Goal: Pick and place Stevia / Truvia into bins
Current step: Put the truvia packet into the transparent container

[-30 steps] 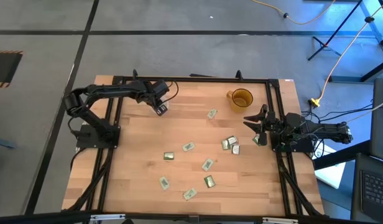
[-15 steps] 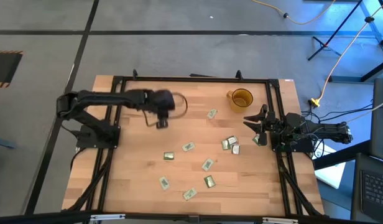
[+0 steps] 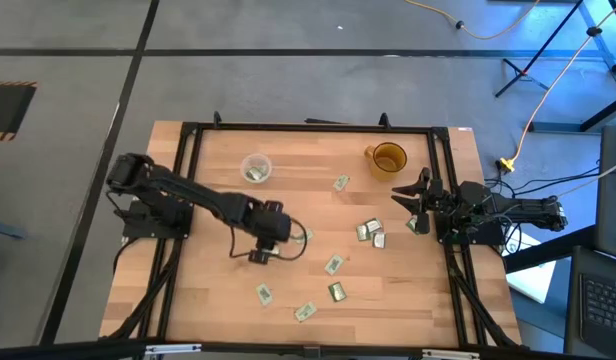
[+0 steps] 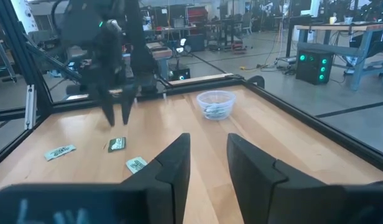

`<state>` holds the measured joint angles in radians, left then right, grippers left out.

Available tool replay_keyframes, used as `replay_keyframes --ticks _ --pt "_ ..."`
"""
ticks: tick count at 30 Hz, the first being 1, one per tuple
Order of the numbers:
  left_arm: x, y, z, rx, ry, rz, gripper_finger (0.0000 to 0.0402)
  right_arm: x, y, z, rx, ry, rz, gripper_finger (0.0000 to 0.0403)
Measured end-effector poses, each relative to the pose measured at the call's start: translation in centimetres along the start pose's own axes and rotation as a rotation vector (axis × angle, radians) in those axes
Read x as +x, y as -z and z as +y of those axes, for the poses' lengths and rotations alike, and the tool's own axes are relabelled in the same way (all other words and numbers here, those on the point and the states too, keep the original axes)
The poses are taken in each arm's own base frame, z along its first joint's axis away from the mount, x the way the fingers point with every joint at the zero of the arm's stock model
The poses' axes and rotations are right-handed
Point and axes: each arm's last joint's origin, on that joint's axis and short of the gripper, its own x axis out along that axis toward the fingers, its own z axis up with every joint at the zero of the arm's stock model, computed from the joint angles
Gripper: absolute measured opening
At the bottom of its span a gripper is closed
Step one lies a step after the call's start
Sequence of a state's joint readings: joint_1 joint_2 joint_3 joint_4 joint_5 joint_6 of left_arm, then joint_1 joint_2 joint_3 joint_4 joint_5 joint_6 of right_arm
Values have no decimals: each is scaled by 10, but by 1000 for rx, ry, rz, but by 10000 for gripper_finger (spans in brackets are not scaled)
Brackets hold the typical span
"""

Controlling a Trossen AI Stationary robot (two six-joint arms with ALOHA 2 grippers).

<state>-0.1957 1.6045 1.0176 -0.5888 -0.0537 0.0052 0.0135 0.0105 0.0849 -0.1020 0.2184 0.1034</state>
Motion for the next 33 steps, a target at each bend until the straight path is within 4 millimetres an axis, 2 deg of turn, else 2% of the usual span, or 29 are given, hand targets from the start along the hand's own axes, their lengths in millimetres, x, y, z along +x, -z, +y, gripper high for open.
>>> replay_keyframes --ticks 5,9,18,27,33 --pt "20 4 -18 -38 19 82 125 0 0 0 28 0 0 110" --pt "30 12 -21 -93 8 181 110 0 0 0 31 0 0 110" --pt "33 14 -20 -144 -4 203 86 0 0 0 28 0 0 110" --pt "59 20 -14 -201 52 313 68 0 0 0 27 0 0 110" --pt "57 21 -8 -210 70 322 41 0 0 0 25 0 0 110"
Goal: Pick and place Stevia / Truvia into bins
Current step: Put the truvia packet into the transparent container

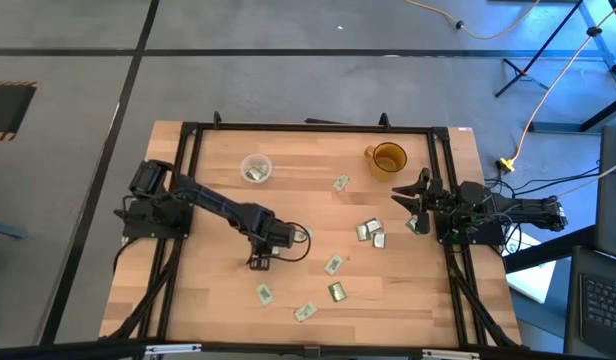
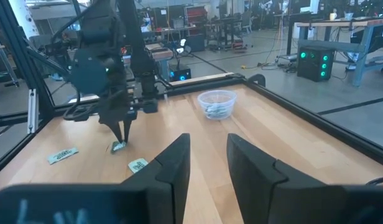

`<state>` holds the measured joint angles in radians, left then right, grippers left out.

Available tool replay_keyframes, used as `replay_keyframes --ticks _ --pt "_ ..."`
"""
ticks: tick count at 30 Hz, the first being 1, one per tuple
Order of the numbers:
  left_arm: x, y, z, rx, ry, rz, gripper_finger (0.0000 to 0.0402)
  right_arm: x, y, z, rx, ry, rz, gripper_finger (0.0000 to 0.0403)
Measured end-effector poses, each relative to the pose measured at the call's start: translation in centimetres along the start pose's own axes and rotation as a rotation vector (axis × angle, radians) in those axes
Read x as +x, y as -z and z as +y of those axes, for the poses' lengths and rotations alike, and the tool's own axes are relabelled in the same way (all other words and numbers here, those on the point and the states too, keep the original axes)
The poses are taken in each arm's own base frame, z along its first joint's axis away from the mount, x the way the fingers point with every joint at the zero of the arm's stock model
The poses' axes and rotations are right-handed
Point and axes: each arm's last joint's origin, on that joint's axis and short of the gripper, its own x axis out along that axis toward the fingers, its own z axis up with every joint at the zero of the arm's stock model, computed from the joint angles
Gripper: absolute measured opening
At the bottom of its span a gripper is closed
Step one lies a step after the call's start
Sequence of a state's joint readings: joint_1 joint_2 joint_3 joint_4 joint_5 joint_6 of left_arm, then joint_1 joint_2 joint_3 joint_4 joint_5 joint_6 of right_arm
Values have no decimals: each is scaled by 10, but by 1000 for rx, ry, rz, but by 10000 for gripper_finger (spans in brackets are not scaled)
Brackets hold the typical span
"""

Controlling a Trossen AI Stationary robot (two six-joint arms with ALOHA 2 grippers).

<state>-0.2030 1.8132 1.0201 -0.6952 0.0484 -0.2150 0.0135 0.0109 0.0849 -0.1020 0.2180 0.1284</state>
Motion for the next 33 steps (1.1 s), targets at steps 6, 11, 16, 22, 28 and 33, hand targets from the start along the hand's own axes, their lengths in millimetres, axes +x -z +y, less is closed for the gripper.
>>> replay_keyframes --ticks 6,11,16,22,28,33 --pt "-19 6 7 -23 10 -30 5 0 0 0 0 0 0 110" --pt "-47 10 17 -51 11 -97 3 0 0 0 -1 0 0 110" --pt "-88 21 42 -170 -121 -240 3 0 0 0 -1 0 0 110" --pt "-124 41 92 -482 -344 -355 3 0 0 0 -2 1 1 110" --pt "-129 55 147 -668 -327 -339 3 0 0 0 -2 0 1 110" --pt "-116 62 183 -714 -238 -269 3 0 0 0 -2 0 1 110"
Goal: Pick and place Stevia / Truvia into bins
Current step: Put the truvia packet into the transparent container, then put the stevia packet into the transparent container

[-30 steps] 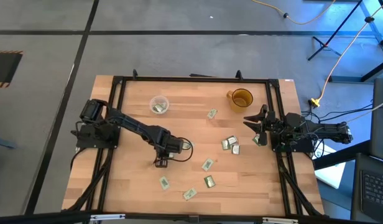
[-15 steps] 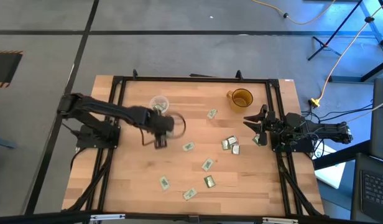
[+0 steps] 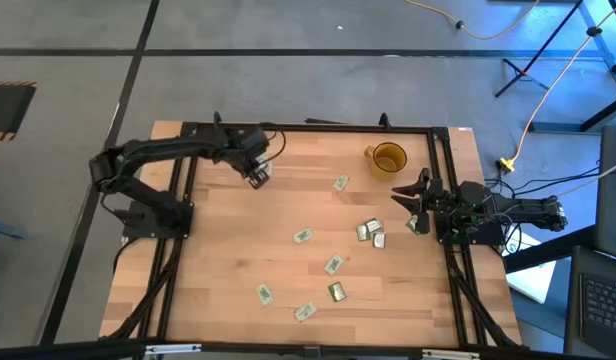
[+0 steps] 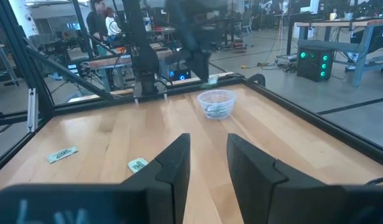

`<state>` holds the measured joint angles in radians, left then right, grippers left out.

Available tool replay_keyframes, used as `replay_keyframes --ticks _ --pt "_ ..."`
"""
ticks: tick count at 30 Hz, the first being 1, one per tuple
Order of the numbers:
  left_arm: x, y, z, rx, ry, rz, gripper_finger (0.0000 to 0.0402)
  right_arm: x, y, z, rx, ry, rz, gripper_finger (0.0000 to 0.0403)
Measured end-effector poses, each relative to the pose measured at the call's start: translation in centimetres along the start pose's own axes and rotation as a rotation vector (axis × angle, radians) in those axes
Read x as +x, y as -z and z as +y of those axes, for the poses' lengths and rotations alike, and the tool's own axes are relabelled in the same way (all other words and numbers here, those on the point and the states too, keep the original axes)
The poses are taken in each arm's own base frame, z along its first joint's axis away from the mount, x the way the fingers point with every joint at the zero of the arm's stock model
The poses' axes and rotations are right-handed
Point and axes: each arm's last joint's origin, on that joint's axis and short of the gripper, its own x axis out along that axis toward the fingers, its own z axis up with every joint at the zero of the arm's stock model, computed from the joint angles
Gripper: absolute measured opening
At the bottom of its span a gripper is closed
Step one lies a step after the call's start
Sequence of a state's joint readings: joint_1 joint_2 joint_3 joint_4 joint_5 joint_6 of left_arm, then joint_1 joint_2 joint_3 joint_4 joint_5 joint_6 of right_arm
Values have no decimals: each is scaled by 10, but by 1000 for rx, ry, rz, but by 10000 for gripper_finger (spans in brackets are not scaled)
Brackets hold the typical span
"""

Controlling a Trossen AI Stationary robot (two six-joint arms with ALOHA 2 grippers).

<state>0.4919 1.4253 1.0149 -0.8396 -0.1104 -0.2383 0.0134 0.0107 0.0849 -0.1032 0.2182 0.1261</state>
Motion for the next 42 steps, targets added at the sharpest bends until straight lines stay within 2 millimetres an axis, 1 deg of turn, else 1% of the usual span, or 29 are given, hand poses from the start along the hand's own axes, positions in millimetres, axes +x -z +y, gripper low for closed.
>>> replay_keyframes --ticks 3,5,8,11,14,18,20,24,30,33,36,39,42 --pt "16 -4 10 -11 20 64 3 0 0 0 0 0 -1 110" --pt "25 -5 13 -11 34 100 3 0 0 0 0 0 0 110" --pt "39 -6 16 -5 36 152 4 0 0 0 -1 0 0 110" --pt "49 -7 17 -9 20 184 4 0 0 0 -3 0 0 110" --pt "55 -7 17 13 12 205 7 0 0 0 -3 0 0 110" --pt "56 -7 17 38 6 207 29 0 0 0 -3 0 0 110" --pt "52 -7 18 39 -12 191 44 0 0 0 -3 0 0 110" --pt "37 -8 21 63 -61 126 72 0 0 0 -3 0 0 110" --pt "3 -7 20 85 -50 -22 98 0 0 0 4 0 -1 110" --pt "-17 -8 11 125 1 -234 102 0 -3 0 -20 -3 -32 110" --pt "-33 -1 3 164 119 -473 102 1 -8 1 -70 -4 -73 110" --pt "-43 14 -2 193 232 -660 101 6 -10 2 -95 25 -60 110" --pt "-46 35 -5 205 317 -798 100 12 -18 4 -99 50 -13 110"
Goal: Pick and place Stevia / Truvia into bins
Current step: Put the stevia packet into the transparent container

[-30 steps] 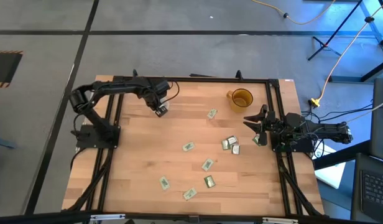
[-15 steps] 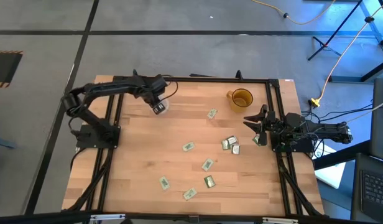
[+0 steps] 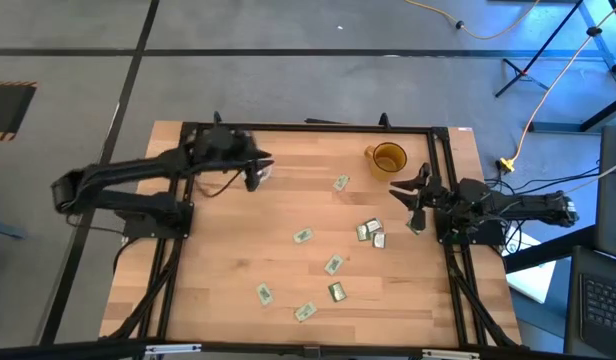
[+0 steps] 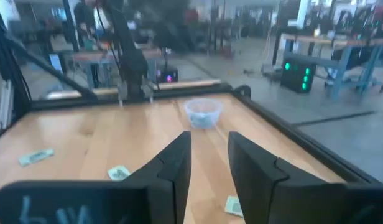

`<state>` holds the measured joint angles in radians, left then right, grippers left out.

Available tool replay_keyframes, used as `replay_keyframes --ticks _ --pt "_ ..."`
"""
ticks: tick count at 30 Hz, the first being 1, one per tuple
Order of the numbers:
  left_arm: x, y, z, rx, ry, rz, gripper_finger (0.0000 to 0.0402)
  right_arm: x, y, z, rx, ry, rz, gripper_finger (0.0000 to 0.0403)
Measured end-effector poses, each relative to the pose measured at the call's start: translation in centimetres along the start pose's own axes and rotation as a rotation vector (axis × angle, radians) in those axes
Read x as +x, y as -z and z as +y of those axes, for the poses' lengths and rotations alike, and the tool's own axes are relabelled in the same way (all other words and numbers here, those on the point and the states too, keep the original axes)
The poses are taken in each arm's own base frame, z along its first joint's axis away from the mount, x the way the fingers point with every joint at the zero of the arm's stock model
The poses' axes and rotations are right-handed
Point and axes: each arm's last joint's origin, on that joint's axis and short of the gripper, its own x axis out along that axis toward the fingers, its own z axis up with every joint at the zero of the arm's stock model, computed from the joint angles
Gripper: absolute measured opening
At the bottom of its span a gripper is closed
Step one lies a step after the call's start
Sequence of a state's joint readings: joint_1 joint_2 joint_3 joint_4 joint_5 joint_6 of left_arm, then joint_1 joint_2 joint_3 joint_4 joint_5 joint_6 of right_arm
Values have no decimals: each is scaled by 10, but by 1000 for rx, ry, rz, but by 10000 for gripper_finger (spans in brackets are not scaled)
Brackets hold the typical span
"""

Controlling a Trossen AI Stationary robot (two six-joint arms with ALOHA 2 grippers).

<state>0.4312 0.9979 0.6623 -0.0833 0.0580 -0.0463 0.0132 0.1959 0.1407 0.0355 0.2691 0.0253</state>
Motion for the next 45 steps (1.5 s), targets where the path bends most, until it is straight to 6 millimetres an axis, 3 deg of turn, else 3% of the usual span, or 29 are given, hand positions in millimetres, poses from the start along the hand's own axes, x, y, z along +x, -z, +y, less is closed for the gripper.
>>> replay_keyframes --ticks 8,14,19,24,31,38,45 --pt "-16 43 -16 24 133 -269 100 34 -33 10 -40 3 133 110" --pt "-10 58 -44 107 367 -221 100 55 -34 16 -66 6 236 110" --pt "1 62 -72 261 392 -139 100 66 -26 19 -43 13 296 110" --pt "20 61 -93 289 315 56 100 72 -18 20 -18 22 341 110" --pt "64 68 -126 321 350 261 100 75 -14 21 -25 23 364 110" --pt "99 76 -147 313 325 425 100 75 -13 21 -29 23 370 110" --pt "120 87 -153 326 297 542 100 75 -13 21 -32 23 377 110"
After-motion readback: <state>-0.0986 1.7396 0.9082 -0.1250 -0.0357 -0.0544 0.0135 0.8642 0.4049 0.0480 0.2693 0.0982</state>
